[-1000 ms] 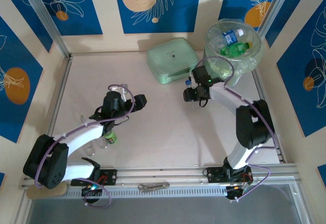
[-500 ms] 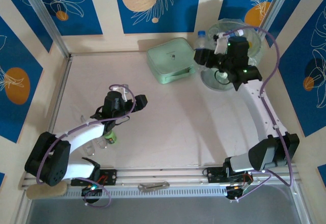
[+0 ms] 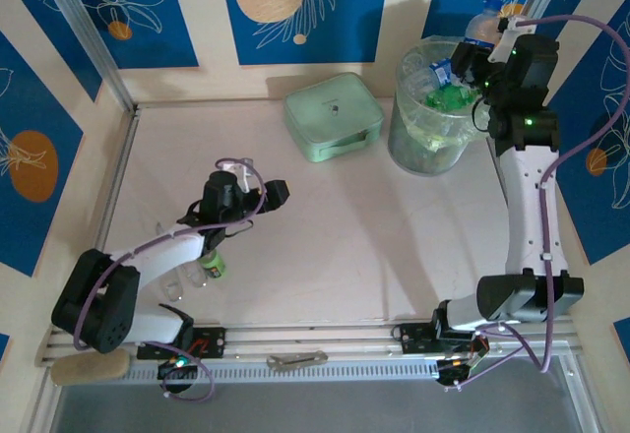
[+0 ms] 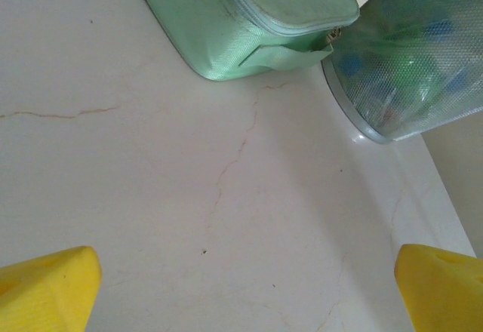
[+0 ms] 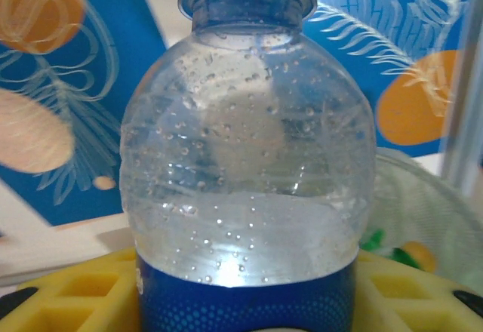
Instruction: Put the plastic bottles in the bin
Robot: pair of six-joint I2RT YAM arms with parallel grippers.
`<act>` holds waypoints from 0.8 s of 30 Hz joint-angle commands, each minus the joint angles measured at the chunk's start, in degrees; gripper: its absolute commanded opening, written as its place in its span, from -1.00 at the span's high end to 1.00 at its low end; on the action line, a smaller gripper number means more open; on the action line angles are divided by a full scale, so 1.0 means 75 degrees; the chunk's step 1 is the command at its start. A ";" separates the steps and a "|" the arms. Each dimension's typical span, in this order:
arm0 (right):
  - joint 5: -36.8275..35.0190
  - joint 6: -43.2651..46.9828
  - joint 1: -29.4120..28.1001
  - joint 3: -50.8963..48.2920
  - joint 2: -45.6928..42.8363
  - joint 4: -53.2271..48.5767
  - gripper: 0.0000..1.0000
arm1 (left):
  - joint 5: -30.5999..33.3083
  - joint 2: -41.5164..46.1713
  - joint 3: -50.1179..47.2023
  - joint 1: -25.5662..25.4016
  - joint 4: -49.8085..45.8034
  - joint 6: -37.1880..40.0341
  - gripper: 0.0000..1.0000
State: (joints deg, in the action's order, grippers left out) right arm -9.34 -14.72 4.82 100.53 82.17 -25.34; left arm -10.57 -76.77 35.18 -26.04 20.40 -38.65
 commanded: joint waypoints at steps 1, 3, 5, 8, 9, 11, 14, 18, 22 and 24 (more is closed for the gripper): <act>-0.0874 0.0370 0.0156 0.0232 0.0306 -0.0291 -0.07 | -0.0265 -0.0174 0.0299 -0.0065 0.0233 0.0054 -0.99; -0.1119 0.0423 0.0218 0.0245 0.0435 -0.0368 -0.06 | -0.0267 -0.0214 0.0325 -0.0112 0.0231 0.0027 -0.99; -0.1326 0.0439 0.0265 0.0305 0.0610 -0.0522 -0.06 | -0.0255 -0.0223 0.0351 -0.0143 0.0217 0.0016 -0.99; -0.1429 0.0420 0.0371 0.0426 0.0933 -0.0744 -0.06 | -0.0232 -0.0216 0.0368 -0.0183 0.0164 0.0020 -0.99; -0.1410 0.0374 0.0409 0.0517 0.1068 -0.0861 -0.06 | -0.0220 -0.0195 0.0372 -0.0184 0.0134 0.0027 -0.99; -0.1394 0.0333 0.0455 0.0703 0.1351 -0.1076 -0.06 | -0.0208 -0.0193 0.0384 -0.0196 0.0093 0.0040 -0.99; -0.1490 0.0309 0.0471 0.0992 0.1770 -0.1301 -0.06 | -0.0208 -0.0193 0.0428 -0.0189 0.0034 0.0059 -0.99; -0.1534 0.0213 0.0491 0.1441 0.2287 -0.1575 -0.07 | -0.0161 -0.0182 0.0454 -0.0207 -0.0026 0.0097 -0.99; -0.1366 0.0162 0.0483 0.1954 0.2815 -0.2091 -0.07 | -0.0155 -0.0182 0.0477 -0.0207 -0.0061 0.0122 -0.99; -0.1326 0.0188 0.0453 0.2161 0.3072 -0.2341 -0.07 | -0.0161 -0.0193 0.0484 -0.0207 -0.0049 0.0136 -0.99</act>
State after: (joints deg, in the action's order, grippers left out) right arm -19.55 -12.86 8.27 113.80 103.50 -39.11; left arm -11.14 -78.08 37.30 -27.18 20.34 -38.63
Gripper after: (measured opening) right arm 0.537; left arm 0.994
